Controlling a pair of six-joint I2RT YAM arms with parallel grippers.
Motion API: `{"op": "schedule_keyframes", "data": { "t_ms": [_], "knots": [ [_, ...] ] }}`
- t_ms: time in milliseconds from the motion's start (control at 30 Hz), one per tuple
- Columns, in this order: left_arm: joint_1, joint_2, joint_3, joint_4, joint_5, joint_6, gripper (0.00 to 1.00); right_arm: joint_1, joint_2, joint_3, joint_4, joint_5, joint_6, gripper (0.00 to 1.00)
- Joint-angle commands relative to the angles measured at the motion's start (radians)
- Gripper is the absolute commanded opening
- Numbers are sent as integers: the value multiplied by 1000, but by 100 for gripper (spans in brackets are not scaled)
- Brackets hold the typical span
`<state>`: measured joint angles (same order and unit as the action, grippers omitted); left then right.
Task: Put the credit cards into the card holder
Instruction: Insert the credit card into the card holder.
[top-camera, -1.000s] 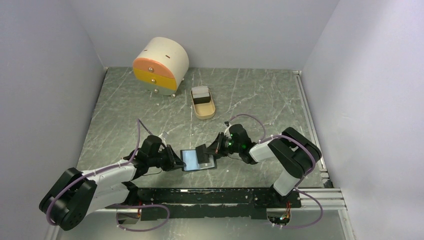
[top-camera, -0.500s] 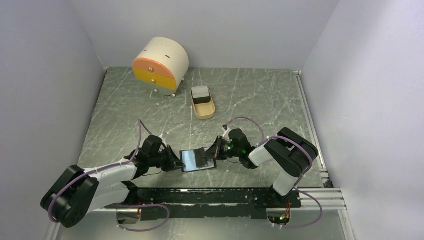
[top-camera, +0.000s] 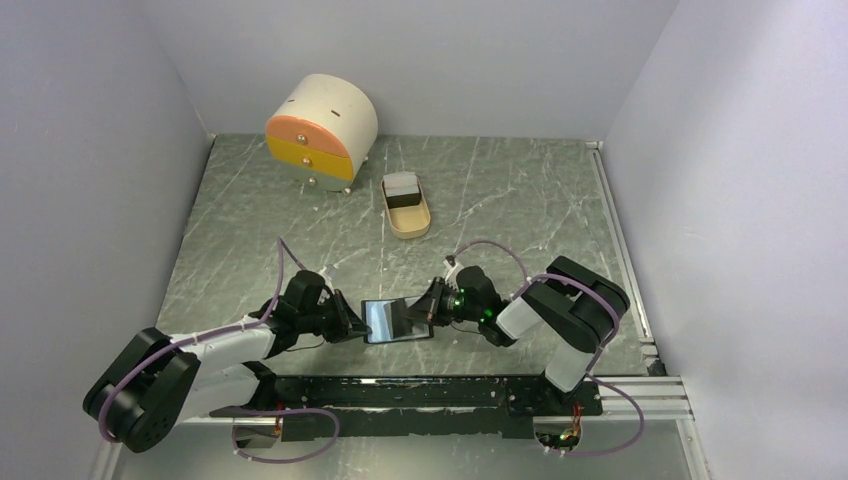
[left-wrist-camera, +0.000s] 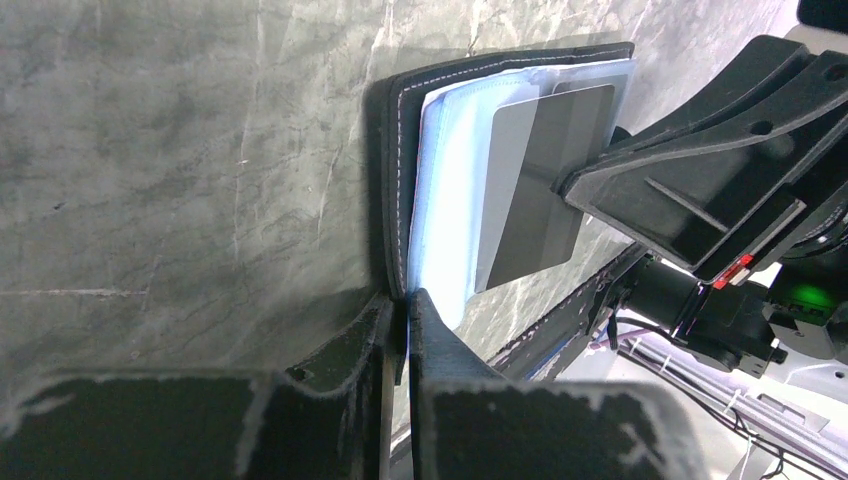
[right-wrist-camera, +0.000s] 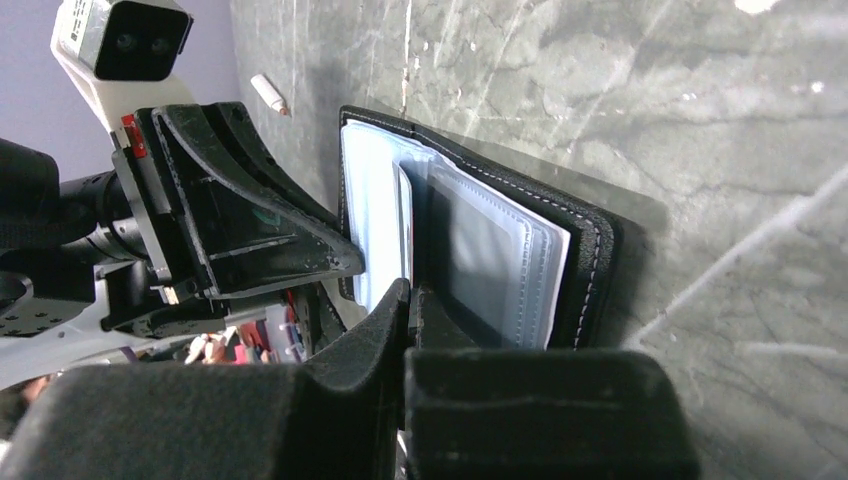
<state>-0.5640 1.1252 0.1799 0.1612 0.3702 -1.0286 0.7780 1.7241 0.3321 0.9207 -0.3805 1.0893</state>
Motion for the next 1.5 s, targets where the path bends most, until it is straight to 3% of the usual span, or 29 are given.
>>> {"op": "schedule_keyframes", "data": {
  "t_ms": [0,67,300,433,600,700,900,1167,1467],
  "knots": [
    [6,7,-13,24,4,5,11,28,-1,-48,41,84,45,1],
    [7,6,-10,25,8,5,11,30,-7,-42,27,92,45,1],
    [6,26,3,29,17,11,11,57,-17,-28,29,117,72,17],
    [6,32,6,30,27,10,10,57,-95,21,-206,182,-9,30],
    [6,21,13,15,22,15,10,57,-195,83,-508,263,-140,32],
    [6,20,9,25,22,12,10,57,-226,103,-576,274,-179,32],
    [7,38,2,50,30,7,10,70,-204,114,-561,233,-175,32],
    [7,27,9,35,28,9,10,94,-191,92,-489,219,-117,17],
    [6,28,3,57,44,-2,10,127,-191,58,-424,285,-46,9]
  ]
}}
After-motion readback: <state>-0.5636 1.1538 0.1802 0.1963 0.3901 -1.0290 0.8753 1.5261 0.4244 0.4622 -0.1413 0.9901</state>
